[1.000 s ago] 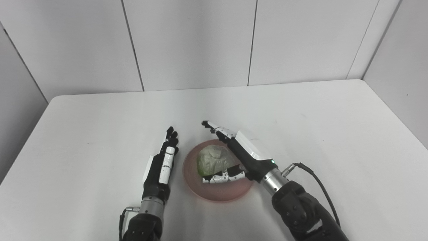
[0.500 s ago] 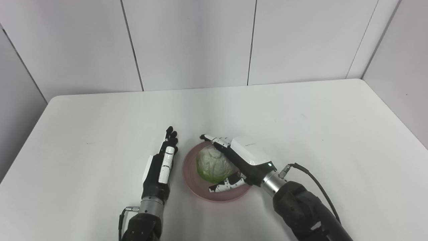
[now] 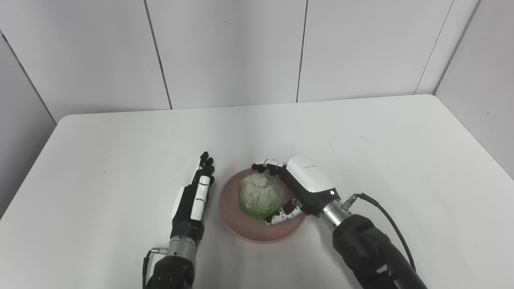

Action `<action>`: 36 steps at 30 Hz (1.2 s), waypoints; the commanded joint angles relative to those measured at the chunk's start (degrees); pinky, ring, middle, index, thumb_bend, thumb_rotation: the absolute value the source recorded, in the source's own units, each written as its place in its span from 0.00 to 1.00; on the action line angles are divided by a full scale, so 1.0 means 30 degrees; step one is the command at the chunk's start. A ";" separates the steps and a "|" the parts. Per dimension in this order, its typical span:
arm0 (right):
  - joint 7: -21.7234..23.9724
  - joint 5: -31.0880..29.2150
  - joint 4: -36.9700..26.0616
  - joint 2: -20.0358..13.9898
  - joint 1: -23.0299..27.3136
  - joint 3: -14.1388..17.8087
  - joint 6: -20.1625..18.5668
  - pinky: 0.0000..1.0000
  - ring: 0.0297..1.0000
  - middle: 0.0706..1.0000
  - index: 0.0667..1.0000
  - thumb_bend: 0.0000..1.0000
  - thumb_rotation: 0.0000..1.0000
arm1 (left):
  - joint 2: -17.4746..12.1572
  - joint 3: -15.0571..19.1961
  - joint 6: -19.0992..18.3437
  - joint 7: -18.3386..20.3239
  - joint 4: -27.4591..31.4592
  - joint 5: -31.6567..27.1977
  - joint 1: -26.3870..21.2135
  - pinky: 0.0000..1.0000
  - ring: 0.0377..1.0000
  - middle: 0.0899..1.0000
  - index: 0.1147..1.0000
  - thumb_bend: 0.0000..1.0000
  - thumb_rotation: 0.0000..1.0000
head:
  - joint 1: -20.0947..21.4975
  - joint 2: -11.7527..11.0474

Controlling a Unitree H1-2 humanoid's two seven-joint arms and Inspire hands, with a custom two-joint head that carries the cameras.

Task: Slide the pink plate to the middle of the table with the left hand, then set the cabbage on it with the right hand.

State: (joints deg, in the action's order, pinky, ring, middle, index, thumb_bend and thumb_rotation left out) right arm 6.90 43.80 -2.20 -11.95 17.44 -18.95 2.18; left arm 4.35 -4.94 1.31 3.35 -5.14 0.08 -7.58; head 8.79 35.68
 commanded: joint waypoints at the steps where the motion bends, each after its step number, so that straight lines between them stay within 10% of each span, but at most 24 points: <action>1: -0.0998 -0.0344 -0.0062 0.0187 0.0687 0.0268 0.0987 0.49 0.50 0.61 0.64 0.58 0.00 | -0.0037 -0.0001 0.0229 0.0049 0.0080 -0.0081 -0.0126 1.00 1.00 1.00 1.00 0.62 1.00 | -0.0009 -0.0018; 9: -0.2152 -0.0692 0.0298 0.0231 0.0810 0.0272 0.1411 0.27 0.34 0.41 0.52 0.51 0.00 | -0.0022 0.0093 0.0231 0.0190 0.0125 -0.0386 -0.0104 1.00 1.00 1.00 1.00 0.61 1.00 | 0.0028 -0.0039; 31: -0.4133 -0.0730 0.0551 0.0474 0.0828 0.0409 0.2176 0.31 0.37 0.41 0.51 0.51 0.00 | -0.0184 0.0300 0.0421 0.0430 -0.0043 -0.0959 -0.0148 1.00 1.00 1.00 1.00 0.65 1.00 | 0.0417 -0.0157; 36: -0.6741 -0.0367 0.1008 0.1027 0.0719 0.0798 0.3483 0.37 0.40 0.43 0.50 0.51 0.00 | -0.0163 0.0313 0.0248 0.0435 0.0052 -0.1227 -0.0122 1.00 1.00 1.00 1.00 0.65 1.00 | 0.0436 -0.0153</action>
State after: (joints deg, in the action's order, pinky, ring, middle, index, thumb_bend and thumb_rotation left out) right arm -10.30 42.42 1.67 -9.66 17.63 -17.20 9.65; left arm 4.13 -4.31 1.13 3.94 -5.06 -2.93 -7.58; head 10.11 35.24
